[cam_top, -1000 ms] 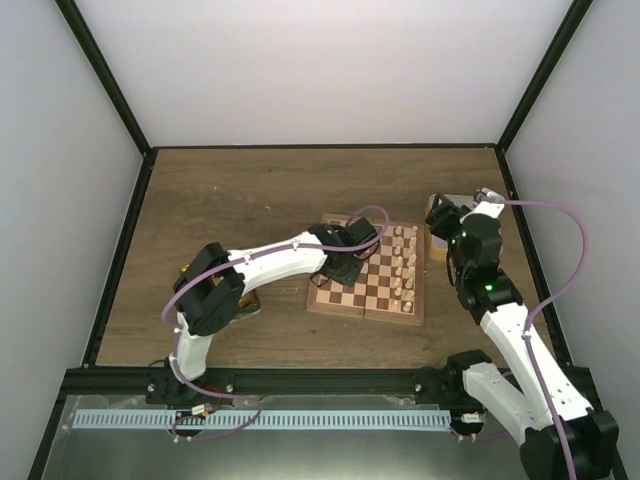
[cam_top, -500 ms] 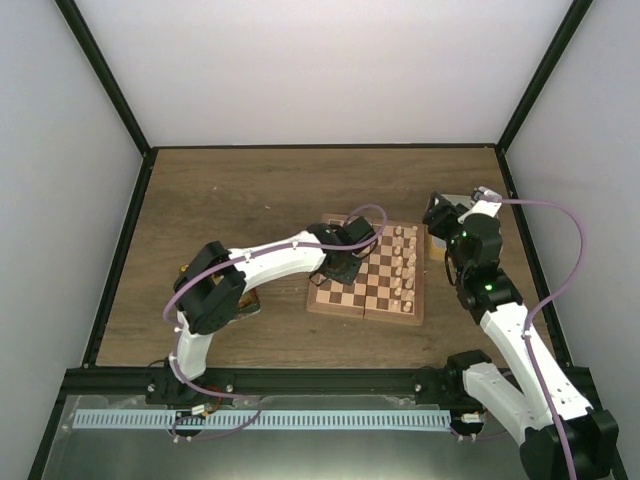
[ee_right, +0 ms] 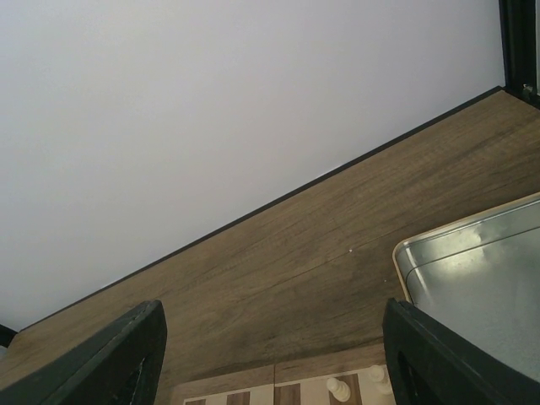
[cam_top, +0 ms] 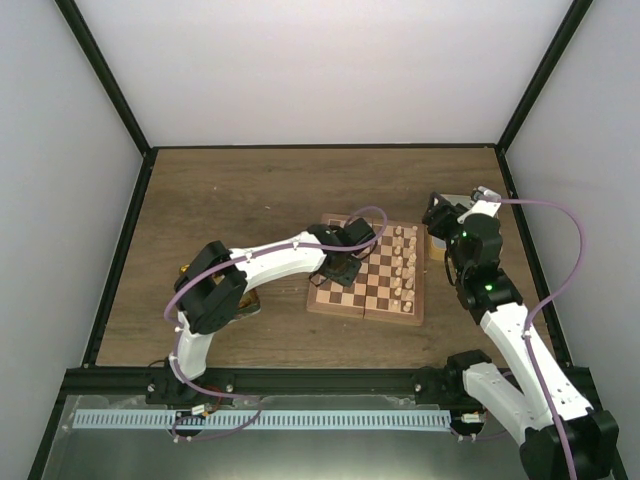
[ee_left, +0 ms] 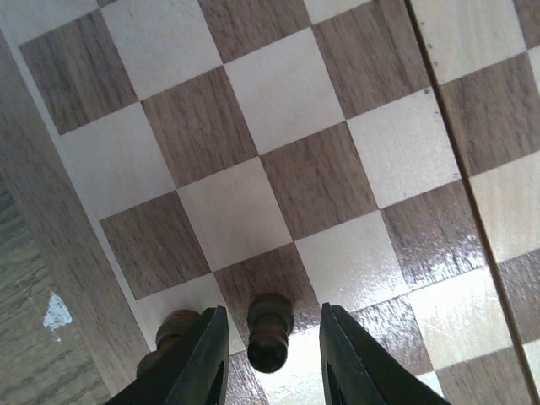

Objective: Set up the chess pieces on the board
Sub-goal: Place the chess piece on the chessboard, then pick up the chess piece from the storage box.

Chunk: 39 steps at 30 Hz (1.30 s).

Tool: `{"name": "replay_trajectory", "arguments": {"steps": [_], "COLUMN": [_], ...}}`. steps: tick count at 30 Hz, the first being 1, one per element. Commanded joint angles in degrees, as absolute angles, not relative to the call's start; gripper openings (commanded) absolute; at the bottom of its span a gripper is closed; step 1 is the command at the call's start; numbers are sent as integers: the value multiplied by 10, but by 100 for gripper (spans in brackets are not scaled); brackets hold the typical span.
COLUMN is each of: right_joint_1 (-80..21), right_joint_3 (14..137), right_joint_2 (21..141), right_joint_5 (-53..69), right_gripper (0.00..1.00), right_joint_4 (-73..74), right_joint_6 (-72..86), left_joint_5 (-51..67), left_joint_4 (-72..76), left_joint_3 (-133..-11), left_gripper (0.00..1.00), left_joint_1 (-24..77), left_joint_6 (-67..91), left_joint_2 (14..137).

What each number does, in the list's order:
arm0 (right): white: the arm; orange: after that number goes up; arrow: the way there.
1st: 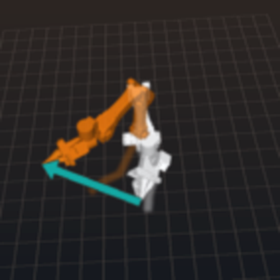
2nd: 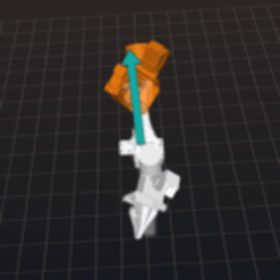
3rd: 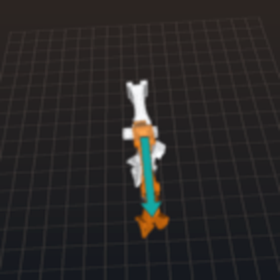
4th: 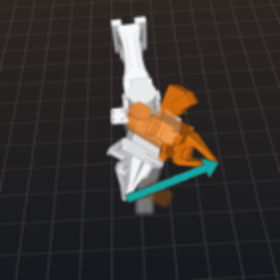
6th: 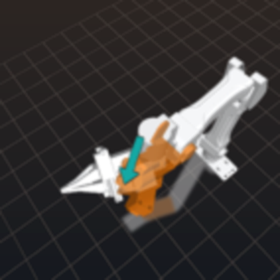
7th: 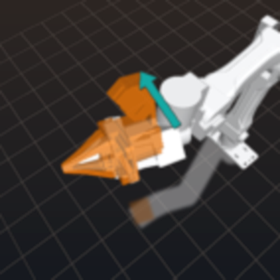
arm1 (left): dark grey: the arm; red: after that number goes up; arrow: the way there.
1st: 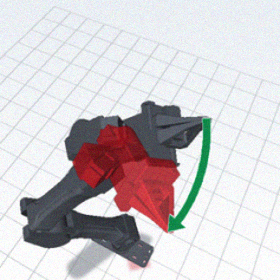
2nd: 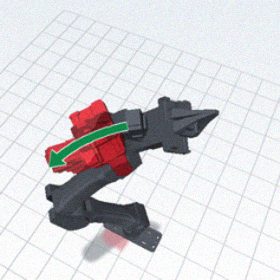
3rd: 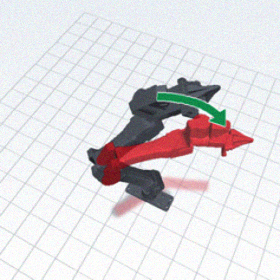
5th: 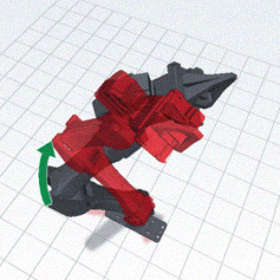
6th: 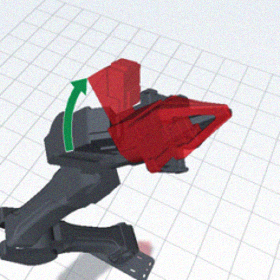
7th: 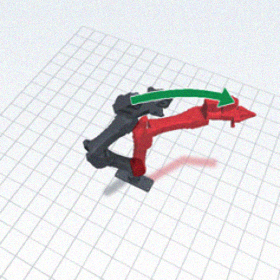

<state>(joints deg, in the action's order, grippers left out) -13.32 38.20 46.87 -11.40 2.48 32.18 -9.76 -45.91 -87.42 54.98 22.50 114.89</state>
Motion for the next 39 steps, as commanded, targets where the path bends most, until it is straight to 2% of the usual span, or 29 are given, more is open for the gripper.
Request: {"name": "replay_trajectory", "arguments": {"steps": [1, 7, 15, 20, 24, 28, 35, 39], "right_joint_1": [-136, -136, -136, -136, -136, -135, -136, -136], "right_joint_3": [394, 414, 436, 441, 453, 455, 414, 393], "right_joint_2": [457, 451, 469, 468, 477, 481, 438, 403], "right_joint_5": [-108, -73, 5, 17, 19, 19, -1, -5], "right_gripper": [72, 72, 71, 71, 70, 70, 69, 70], "right_joint_4": [20, 43, 101, 114, 138, 152, 169, 175], "right_joint_6": [321, 318, 331, 342, 355, 362, 433, 457], "left_joint_5": [-65, -79, -182, -187, -153, -129, -53, -53], "left_joint_4": [-443, -435, -474, -481, -446, -426, -402, -390], "left_joint_3": [-877, -863, -744, -647, -551, -502, -455, -454], "left_gripper": [32, 37, 39, 31, 20, 16, 20, 23], "left_joint_1": [548, 544, 485, 396, 314, 265, 236, 229], "left_joint_6": [213, 235, 265, 281, 304, 310, 276, 270], "left_joint_2": [1109, 1030, 893, 795, 733, 716, 748, 767]}}
